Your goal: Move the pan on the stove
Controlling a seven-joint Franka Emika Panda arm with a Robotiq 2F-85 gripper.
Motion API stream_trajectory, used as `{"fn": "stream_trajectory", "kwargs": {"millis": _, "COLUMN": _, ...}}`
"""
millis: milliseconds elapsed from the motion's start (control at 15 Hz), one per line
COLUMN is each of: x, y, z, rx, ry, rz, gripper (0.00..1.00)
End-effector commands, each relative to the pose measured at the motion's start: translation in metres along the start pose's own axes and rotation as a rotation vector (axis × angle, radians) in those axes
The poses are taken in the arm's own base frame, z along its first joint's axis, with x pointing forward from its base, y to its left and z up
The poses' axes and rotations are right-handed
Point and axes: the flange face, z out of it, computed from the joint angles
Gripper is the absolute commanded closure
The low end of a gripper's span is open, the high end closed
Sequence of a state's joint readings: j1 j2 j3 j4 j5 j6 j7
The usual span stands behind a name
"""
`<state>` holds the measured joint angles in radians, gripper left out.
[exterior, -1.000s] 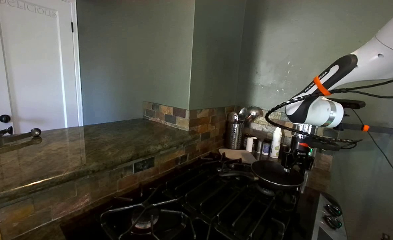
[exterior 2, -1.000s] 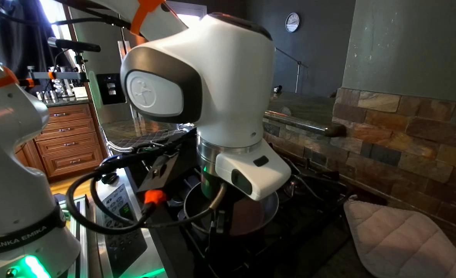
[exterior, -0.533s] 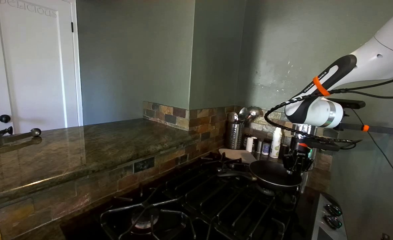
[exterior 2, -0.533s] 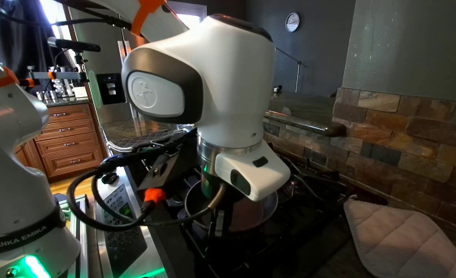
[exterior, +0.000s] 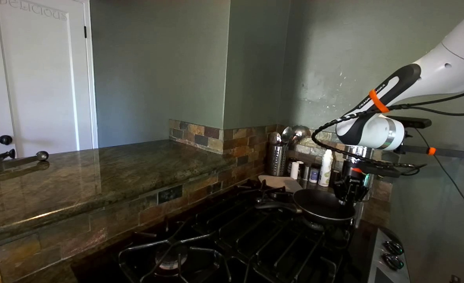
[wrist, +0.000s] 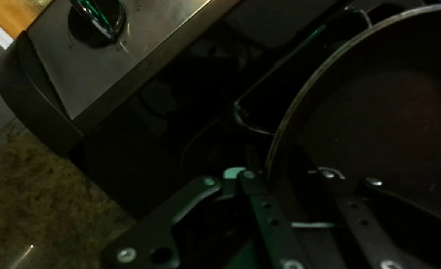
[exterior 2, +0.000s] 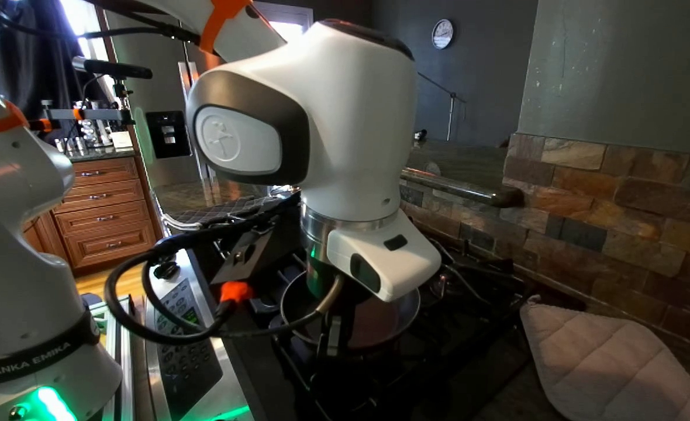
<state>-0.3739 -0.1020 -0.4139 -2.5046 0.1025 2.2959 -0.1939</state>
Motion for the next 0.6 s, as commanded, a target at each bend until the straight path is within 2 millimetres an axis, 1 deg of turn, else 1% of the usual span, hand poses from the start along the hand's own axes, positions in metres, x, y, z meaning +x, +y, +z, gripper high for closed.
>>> {"fn": "stream_trajectory", "kwargs": {"millis": 0, "x": 0.0045, "y": -0.0048, "z": 0.0016, "rx": 0.003, "ry": 0.014, "rz": 0.024, "gripper": 1.0}}
{"fn": "stream_trajectory", "kwargs": {"millis": 133, "x": 0.0073, "y": -0.0056, "z": -0.002, "rx": 0.003, "ry": 0.026, "rz": 0.027, "gripper": 0.97}}
{"fn": "stream_trajectory", "kwargs": {"millis": 267, "x": 0.0088, "y": -0.0067, "z": -0.0035, "rx": 0.003, "ry": 0.031, "rz": 0.026, "gripper": 0.97}}
{"fn": "stream_trajectory", "kwargs": {"millis": 533, "x": 0.0085, "y": -0.011, "z": -0.0007, "rx": 0.011, "ry": 0.025, "rz": 0.02, "gripper": 0.96}}
